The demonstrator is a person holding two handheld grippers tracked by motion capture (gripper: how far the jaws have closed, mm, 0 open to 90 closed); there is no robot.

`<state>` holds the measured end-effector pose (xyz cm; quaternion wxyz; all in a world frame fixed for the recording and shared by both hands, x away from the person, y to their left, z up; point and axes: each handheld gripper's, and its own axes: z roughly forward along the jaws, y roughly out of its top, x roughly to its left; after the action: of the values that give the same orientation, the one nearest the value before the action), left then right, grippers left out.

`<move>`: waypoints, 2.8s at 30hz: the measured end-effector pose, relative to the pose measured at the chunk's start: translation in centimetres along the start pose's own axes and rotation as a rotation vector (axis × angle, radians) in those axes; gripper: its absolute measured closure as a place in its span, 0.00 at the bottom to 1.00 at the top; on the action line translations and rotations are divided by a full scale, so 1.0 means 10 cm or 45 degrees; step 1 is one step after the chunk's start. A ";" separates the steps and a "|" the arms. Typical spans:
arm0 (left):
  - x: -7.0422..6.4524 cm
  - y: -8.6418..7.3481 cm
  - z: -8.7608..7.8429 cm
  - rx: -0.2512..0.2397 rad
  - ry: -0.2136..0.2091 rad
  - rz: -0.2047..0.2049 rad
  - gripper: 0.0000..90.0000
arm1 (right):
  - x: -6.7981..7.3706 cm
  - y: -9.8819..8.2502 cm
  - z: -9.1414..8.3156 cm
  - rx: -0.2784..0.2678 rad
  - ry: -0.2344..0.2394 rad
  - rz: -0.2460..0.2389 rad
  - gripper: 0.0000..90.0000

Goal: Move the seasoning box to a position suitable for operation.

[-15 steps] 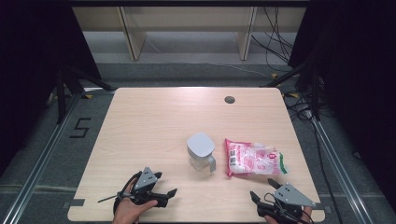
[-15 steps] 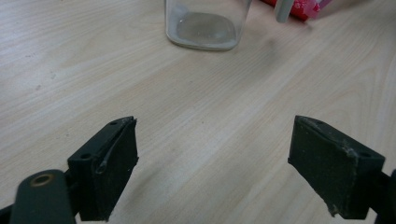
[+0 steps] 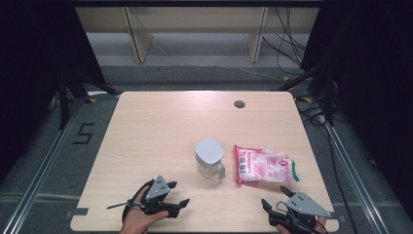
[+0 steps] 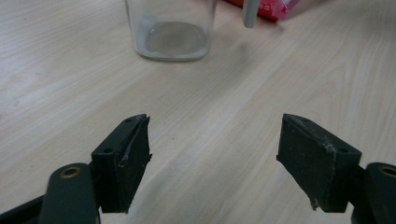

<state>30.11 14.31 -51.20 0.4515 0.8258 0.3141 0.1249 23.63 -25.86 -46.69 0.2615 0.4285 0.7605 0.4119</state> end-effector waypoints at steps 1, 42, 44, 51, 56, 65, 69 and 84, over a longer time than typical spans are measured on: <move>-0.02 0.00 0.02 -0.002 -0.019 0.002 0.28 | -0.03 0.00 0.01 -0.012 0.005 -0.032 0.29; -0.32 0.64 0.83 -0.105 -0.050 0.180 0.83 | -0.04 0.00 0.06 0.007 0.040 -0.052 0.29; -0.32 0.65 0.86 -0.109 -0.055 0.176 0.86 | -0.03 -0.01 0.06 0.010 0.048 -0.035 0.29; -0.34 0.68 0.93 -0.104 -0.051 0.177 0.87 | -0.03 0.00 0.05 0.005 0.041 -0.041 0.29; -0.34 0.68 0.94 -0.107 -0.045 0.180 0.87 | -0.03 0.00 0.05 0.000 0.043 -0.053 0.29; -0.14 0.57 0.75 -0.118 0.047 0.206 0.89 | -0.04 -0.01 0.05 0.008 0.046 -0.048 0.29; 0.02 0.51 0.64 -0.119 0.094 0.194 0.90 | -0.04 -0.01 0.06 0.009 0.045 -0.044 0.29; 0.07 0.57 0.56 -0.195 0.113 0.131 0.69 | -0.04 -0.01 0.06 0.013 0.032 -0.040 0.28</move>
<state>35.75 8.78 -49.67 0.4920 0.7974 0.2806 0.2081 24.21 -25.97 -47.01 0.2562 0.4127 0.7724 0.4092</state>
